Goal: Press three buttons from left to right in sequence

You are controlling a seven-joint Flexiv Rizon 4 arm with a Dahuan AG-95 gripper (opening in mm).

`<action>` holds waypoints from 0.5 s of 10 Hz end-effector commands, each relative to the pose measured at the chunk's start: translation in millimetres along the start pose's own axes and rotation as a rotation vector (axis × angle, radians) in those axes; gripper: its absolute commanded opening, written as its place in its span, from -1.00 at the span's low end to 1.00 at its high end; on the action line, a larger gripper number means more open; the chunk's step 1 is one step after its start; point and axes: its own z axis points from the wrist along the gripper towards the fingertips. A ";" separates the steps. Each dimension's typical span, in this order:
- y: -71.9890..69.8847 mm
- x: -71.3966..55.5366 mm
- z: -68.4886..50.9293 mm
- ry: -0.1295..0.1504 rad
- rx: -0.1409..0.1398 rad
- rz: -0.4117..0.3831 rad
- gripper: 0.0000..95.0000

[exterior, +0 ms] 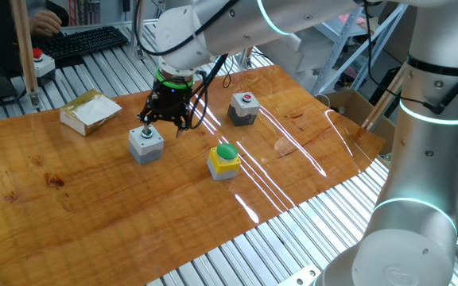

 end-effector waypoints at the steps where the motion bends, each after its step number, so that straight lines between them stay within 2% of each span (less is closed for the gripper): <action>1: 0.2 0.3 0.5 0.002 -0.003 -0.002 0.60; 5: -0.5 0.2 7.5 -0.001 -0.007 -0.008 0.60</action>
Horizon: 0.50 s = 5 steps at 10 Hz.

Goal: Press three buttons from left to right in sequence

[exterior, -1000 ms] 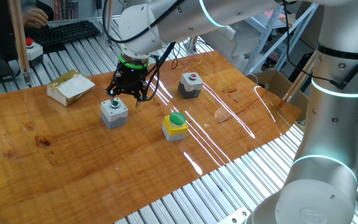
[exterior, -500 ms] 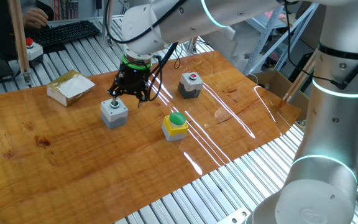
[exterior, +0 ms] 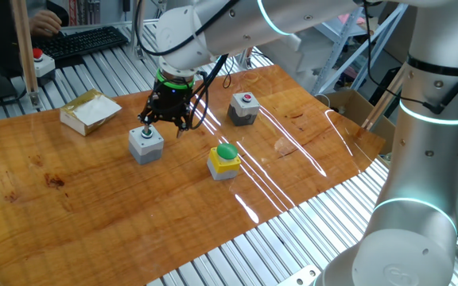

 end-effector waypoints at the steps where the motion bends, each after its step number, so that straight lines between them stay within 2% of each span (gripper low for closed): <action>1: -0.8 0.5 2.8 -0.005 0.001 -0.008 0.60; 3: -0.8 0.5 3.0 -0.006 0.003 -0.013 0.60; 5: -1.2 0.4 7.5 -0.019 0.000 -0.020 0.60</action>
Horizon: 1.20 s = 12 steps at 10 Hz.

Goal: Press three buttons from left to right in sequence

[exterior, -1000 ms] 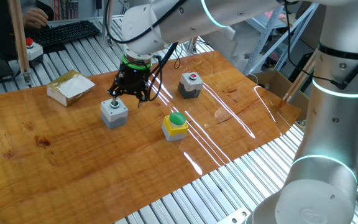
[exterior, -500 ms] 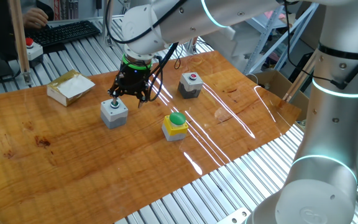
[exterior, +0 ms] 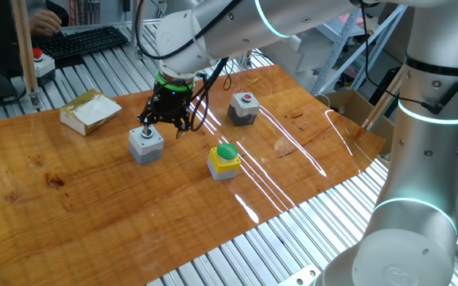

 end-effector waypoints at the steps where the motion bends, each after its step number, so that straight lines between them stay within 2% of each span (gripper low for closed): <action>1: -1.0 0.6 6.2 -0.011 0.001 -0.008 0.60; 4: -1.0 0.1 7.7 -0.025 0.009 -0.018 0.60; 6: 0.2 -1.4 -1.5 -0.009 0.007 -0.015 0.60; 7: 0.6 -1.5 -10.6 0.008 0.019 -0.024 0.60; 8: 0.7 -1.5 -19.3 0.010 0.024 -0.036 0.60; 9: 0.6 -1.4 -22.3 0.011 0.028 -0.045 0.60; 11: -1.3 -1.1 -42.6 0.015 0.028 -0.137 0.60; 12: -4.6 -0.7 -57.1 0.017 0.022 -0.280 -0.20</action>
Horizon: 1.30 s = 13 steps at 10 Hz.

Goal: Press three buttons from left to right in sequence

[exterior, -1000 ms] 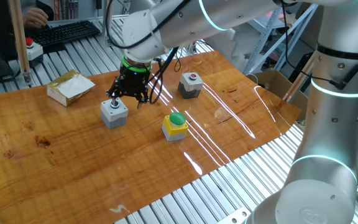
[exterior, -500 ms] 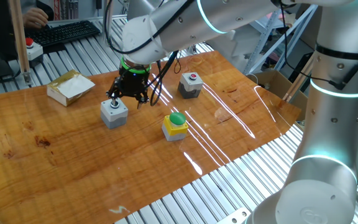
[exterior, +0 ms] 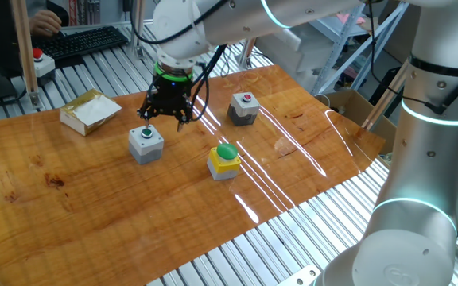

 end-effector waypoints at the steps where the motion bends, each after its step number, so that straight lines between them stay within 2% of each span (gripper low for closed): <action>1: -7.6 1.6 -26.7 0.000 -0.008 -0.247 -1.00; 2: -14.1 1.0 -35.4 0.018 -0.003 -0.300 -1.00; 4: -26.6 -2.0 -41.5 0.021 -0.010 -0.364 -1.00; 5: -45.6 -7.2 -44.3 0.017 -0.013 -0.452 -1.00; 6: -57.2 -10.3 -44.2 0.011 -0.016 -0.482 -1.00; 7: -66.5 -12.8 -42.2 0.005 -0.024 -0.494 -1.00; 9: -77.4 -15.5 -39.0 -0.014 -0.027 -0.499 -1.00; 10: -81.4 -16.6 -37.9 -0.015 -0.026 -0.505 -1.00; 13: -82.8 -20.0 -38.0 -0.010 -0.026 -0.506 -1.00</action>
